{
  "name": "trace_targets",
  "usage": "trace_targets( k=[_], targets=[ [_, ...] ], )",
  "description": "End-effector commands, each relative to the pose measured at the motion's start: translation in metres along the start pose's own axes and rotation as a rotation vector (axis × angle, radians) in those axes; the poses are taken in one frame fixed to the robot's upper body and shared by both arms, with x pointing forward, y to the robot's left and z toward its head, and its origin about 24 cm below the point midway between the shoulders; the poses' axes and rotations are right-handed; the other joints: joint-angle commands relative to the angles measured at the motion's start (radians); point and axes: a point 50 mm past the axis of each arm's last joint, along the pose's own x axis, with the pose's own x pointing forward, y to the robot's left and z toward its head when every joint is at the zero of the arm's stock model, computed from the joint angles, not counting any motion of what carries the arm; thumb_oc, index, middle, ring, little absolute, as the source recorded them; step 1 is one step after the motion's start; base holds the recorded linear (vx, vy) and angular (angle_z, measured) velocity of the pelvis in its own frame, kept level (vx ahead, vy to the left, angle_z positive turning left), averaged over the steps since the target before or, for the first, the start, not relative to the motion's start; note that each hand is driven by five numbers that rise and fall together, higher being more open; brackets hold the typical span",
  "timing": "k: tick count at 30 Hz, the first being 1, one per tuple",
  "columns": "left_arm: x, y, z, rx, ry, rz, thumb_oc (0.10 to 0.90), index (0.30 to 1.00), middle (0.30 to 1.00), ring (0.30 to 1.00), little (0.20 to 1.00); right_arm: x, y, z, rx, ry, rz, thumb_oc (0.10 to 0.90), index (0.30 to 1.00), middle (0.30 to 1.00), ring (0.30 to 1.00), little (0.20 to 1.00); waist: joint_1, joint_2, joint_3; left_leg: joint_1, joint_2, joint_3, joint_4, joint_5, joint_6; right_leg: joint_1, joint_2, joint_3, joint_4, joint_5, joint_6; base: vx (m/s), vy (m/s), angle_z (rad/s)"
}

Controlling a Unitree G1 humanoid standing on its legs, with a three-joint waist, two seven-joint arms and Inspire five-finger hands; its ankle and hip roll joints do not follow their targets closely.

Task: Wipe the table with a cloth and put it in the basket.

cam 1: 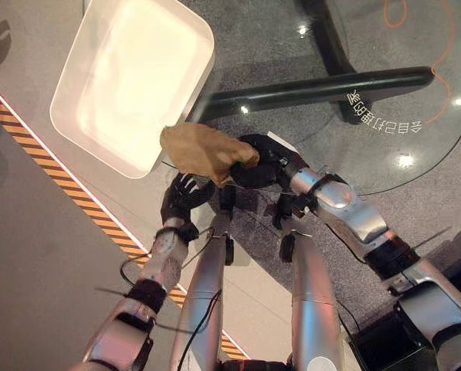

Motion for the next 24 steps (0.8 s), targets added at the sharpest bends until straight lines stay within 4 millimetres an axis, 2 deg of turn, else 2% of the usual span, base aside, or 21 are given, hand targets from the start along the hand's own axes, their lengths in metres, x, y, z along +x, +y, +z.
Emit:
trace_targets(
  k=[1, 9, 15, 20, 24],
  targets=[
    [-0.036, 0.014, -0.015, -0.116, -0.036, -0.129, 0.8, 0.9, 0.9, 0.9, 0.9, -0.015, 0.017, 0.08, 0.022, -0.501, 0.165, 0.1, 0.3, 0.3, 0.3, 0.2, 0.026, 0.034, -0.023, 0.076, -0.068, 0.039, 0.064, -0.146, 0.028, 0.076, 0.043, -0.02, -0.11, 0.042, 0.046, -0.04, -0.034, 0.05],
    [-0.059, 0.014, -0.016, -0.337, 0.02, -0.372, 0.8, 0.9, 0.9, 0.9, 0.9, -0.042, 0.004, 0.098, 0.057, -0.661, 0.135, 0.1, 0.3, 0.3, 0.3, 0.2, 0.019, 0.046, -0.023, 0.126, -0.065, 0.048, 0.062, -0.162, 0.042, 0.129, 0.041, -0.027, -0.12, 0.036, 0.031, -0.01, -0.002, 0.02],
    [-0.064, 0.008, -0.011, -0.48, -0.007, -0.495, 0.8, 0.9, 0.9, 0.9, 0.9, -0.053, -0.004, 0.101, 0.049, -0.735, 0.043, 0.1, 0.3, 0.3, 0.3, 0.2, 0.003, 0.048, -0.023, 0.136, -0.056, 0.065, 0.073, -0.175, 0.048, 0.132, 0.044, -0.012, -0.109, 0.034, 0.028, 0.0, 0.007, -0.04],
    [-0.064, 0.002, 0.0, -0.553, -0.078, -0.562, 0.8, 0.9, 0.9, 0.9, 0.9, -0.064, -0.016, 0.098, 0.055, -0.773, -0.039, 0.1, 0.3, 0.3, 0.3, 0.2, -0.009, 0.048, -0.023, 0.131, -0.049, 0.078, 0.079, -0.18, 0.051, 0.122, 0.047, 0.002, -0.102, 0.035, 0.027, 0.0, 0.0, 0.0],
    [-0.064, -0.008, 0.015, -0.618, -0.15, -0.63, 0.8, 0.9, 0.9, 0.9, 0.9, -0.068, -0.015, 0.095, 0.056, -0.765, -0.033, 0.1, 0.3, 0.3, 0.3, 0.2, -0.016, 0.046, -0.023, 0.126, -0.047, 0.082, 0.081, -0.18, 0.053, 0.113, 0.052, 0.014, -0.099, 0.036, 0.027, 0.0, -0.001, -0.02]
  ],
)
